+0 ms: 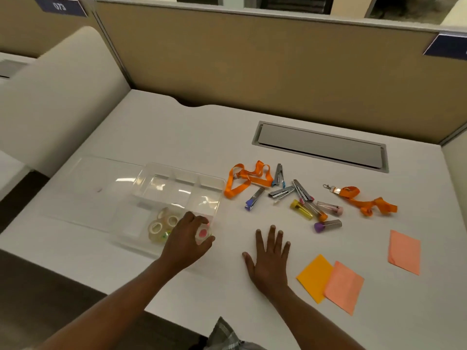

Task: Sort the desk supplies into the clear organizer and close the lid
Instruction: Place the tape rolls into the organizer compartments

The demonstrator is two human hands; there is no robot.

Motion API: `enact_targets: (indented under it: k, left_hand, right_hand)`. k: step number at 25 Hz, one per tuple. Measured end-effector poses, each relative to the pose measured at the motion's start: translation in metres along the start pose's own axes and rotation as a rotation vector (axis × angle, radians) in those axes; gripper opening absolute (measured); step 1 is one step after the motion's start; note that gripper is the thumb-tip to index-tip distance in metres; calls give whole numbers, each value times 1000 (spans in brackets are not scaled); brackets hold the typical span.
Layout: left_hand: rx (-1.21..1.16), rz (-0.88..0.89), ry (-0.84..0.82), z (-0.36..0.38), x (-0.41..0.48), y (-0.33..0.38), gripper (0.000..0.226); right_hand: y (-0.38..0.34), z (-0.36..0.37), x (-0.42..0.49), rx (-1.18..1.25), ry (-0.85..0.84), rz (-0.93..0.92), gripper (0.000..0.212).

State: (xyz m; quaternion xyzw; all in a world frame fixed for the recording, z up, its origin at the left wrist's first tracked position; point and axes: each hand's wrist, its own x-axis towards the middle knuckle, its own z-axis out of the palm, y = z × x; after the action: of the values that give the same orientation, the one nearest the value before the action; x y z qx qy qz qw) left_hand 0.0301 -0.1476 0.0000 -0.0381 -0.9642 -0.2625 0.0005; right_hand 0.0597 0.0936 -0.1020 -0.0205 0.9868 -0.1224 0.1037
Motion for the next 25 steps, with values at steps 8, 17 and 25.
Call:
enact_targets:
  k: [8, 17, 25]
  left_hand:
    - [89, -102, 73, -26, -17, -67, 48]
    - [200, -66, -29, -20, -17, -93, 54]
    - [271, -4, 25, -27, 7, -67, 55]
  right_hand:
    - [-25, 14, 6, 0, 68, 108, 80]
    - [-25, 15, 4, 1, 92, 109, 81]
    - [-28, 3, 6, 50, -16, 109, 80]
